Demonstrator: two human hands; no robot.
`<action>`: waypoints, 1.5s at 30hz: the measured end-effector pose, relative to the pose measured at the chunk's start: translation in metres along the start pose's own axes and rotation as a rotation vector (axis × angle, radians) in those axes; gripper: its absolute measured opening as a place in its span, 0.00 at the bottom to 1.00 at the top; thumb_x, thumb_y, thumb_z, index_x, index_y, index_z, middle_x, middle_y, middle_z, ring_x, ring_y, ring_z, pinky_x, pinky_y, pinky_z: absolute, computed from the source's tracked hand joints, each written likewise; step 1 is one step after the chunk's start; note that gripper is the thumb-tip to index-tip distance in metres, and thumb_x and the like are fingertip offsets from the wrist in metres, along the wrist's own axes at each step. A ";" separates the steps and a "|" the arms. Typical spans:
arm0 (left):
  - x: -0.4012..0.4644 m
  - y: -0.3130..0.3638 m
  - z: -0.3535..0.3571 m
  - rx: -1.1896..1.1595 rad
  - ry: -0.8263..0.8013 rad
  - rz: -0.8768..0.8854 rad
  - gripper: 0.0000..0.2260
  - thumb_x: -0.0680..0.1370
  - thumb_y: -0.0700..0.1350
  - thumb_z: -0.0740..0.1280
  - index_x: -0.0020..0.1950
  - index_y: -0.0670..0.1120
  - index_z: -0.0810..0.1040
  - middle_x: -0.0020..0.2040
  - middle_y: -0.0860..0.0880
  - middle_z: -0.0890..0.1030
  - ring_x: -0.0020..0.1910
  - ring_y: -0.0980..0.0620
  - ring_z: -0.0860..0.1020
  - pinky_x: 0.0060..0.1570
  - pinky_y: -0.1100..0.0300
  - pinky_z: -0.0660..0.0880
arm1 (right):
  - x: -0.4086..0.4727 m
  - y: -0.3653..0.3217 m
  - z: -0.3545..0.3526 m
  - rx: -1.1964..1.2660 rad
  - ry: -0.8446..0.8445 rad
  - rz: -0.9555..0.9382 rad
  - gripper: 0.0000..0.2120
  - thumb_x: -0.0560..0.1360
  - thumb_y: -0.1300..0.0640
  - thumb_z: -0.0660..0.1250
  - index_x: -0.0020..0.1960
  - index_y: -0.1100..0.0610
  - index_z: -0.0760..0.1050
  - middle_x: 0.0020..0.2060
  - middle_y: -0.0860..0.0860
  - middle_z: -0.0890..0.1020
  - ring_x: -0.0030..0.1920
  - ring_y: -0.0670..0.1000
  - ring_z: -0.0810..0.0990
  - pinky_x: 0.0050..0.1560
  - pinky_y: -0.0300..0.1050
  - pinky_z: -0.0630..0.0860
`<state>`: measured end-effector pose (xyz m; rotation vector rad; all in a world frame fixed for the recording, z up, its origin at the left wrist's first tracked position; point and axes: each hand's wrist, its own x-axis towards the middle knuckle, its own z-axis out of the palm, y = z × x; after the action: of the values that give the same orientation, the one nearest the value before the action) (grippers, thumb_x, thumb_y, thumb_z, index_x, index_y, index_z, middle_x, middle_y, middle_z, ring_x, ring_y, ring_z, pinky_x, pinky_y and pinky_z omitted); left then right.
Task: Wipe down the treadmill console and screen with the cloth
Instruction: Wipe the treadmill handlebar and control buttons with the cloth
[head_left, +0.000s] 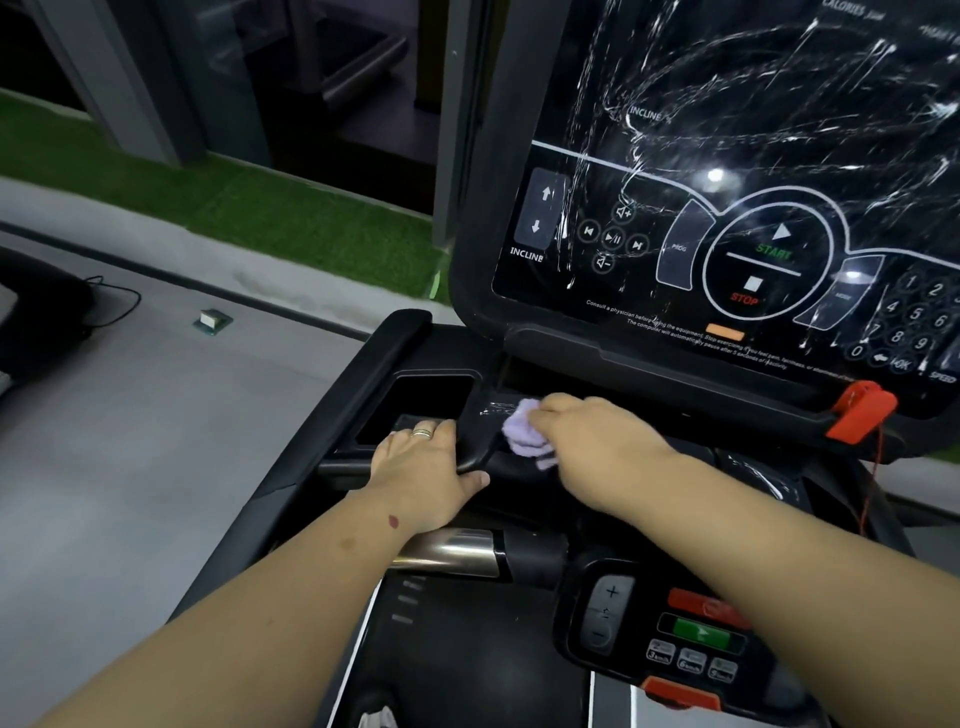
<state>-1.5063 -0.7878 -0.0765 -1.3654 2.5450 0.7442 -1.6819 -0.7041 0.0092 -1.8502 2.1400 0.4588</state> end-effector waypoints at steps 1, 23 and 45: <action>0.000 0.000 0.000 0.005 0.005 -0.006 0.32 0.77 0.68 0.62 0.75 0.52 0.66 0.71 0.49 0.71 0.71 0.45 0.69 0.73 0.51 0.61 | -0.008 0.008 0.001 -0.012 -0.007 0.021 0.18 0.76 0.61 0.64 0.65 0.52 0.72 0.60 0.49 0.72 0.57 0.56 0.76 0.54 0.47 0.74; 0.001 -0.002 0.003 -0.001 -0.007 -0.048 0.28 0.75 0.71 0.62 0.64 0.51 0.74 0.66 0.50 0.72 0.69 0.45 0.69 0.71 0.51 0.63 | 0.011 -0.016 -0.002 -0.021 0.013 -0.040 0.23 0.78 0.61 0.63 0.72 0.53 0.67 0.65 0.50 0.69 0.60 0.57 0.74 0.54 0.52 0.77; 0.001 -0.003 0.002 0.002 0.003 -0.033 0.30 0.75 0.71 0.63 0.69 0.52 0.71 0.67 0.51 0.72 0.70 0.47 0.68 0.70 0.52 0.63 | 0.038 -0.041 -0.003 -0.109 0.025 -0.147 0.22 0.79 0.62 0.63 0.71 0.48 0.68 0.65 0.50 0.67 0.62 0.59 0.73 0.56 0.52 0.77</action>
<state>-1.5048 -0.7888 -0.0793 -1.4051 2.5185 0.7345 -1.6470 -0.7445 -0.0059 -2.0654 2.0128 0.5302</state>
